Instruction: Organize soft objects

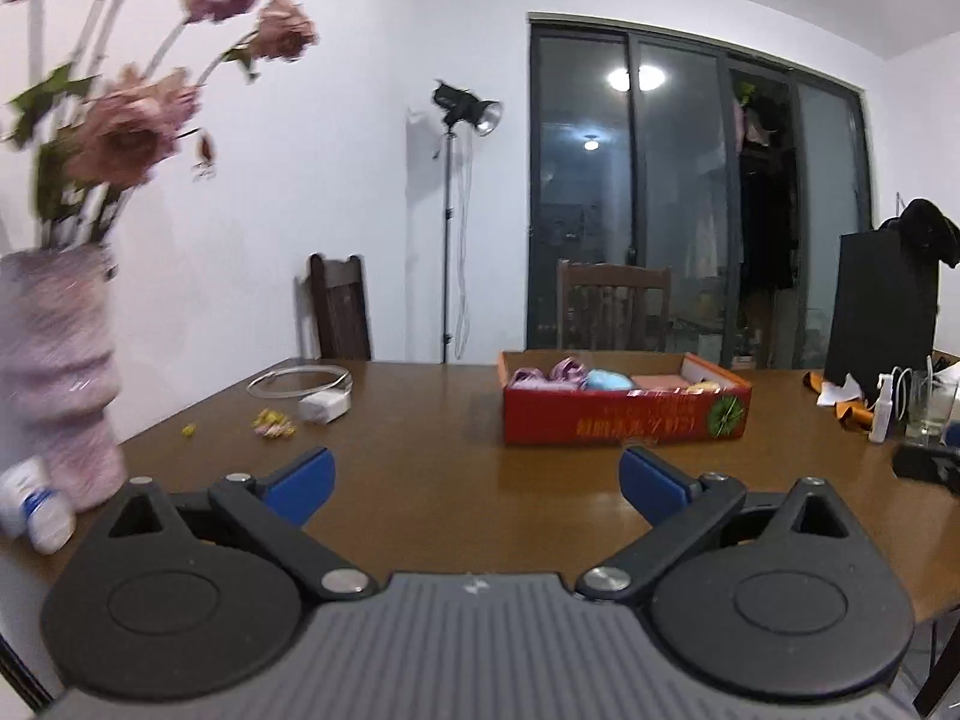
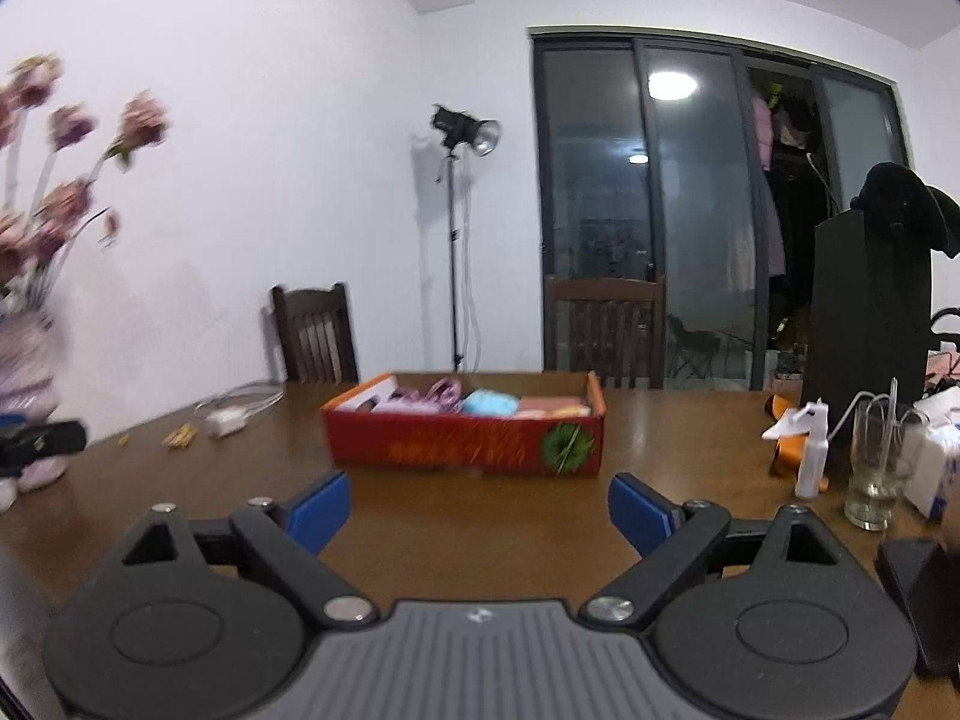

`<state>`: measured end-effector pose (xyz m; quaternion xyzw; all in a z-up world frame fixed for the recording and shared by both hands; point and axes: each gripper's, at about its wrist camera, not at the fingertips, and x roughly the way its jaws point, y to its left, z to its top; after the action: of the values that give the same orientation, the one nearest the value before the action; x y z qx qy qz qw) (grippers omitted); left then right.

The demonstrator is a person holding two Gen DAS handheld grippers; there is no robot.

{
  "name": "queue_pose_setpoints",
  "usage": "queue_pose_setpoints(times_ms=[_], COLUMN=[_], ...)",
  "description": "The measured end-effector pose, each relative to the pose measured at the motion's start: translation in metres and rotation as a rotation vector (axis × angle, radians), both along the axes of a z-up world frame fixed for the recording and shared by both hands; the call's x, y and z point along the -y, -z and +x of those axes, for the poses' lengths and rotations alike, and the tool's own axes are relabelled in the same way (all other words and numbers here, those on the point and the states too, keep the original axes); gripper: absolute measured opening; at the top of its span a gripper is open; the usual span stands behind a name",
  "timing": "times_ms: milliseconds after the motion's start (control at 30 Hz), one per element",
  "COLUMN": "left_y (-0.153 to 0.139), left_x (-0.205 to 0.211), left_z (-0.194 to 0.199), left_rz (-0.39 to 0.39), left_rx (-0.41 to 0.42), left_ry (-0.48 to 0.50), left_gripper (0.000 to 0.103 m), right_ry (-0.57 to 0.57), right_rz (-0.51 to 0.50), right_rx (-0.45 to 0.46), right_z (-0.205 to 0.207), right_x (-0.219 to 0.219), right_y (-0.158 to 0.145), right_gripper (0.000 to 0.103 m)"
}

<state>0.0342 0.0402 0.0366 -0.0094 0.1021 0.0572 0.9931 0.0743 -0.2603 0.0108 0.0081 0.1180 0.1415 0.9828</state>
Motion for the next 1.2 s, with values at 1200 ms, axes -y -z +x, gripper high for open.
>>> queue_pose_setpoints(times_ms=[1200], left_y=[0.019], left_x=[0.028], left_z=[-0.048], left_rz=[0.018], left_rx=[-0.022], left_ry=[0.102], left_gripper=[0.103], right_ry=[-0.01], right_rz=[0.029], right_rx=[-0.035], right_z=[-0.065], right_x=[-0.011], right_y=[0.01], right_gripper=[0.097])
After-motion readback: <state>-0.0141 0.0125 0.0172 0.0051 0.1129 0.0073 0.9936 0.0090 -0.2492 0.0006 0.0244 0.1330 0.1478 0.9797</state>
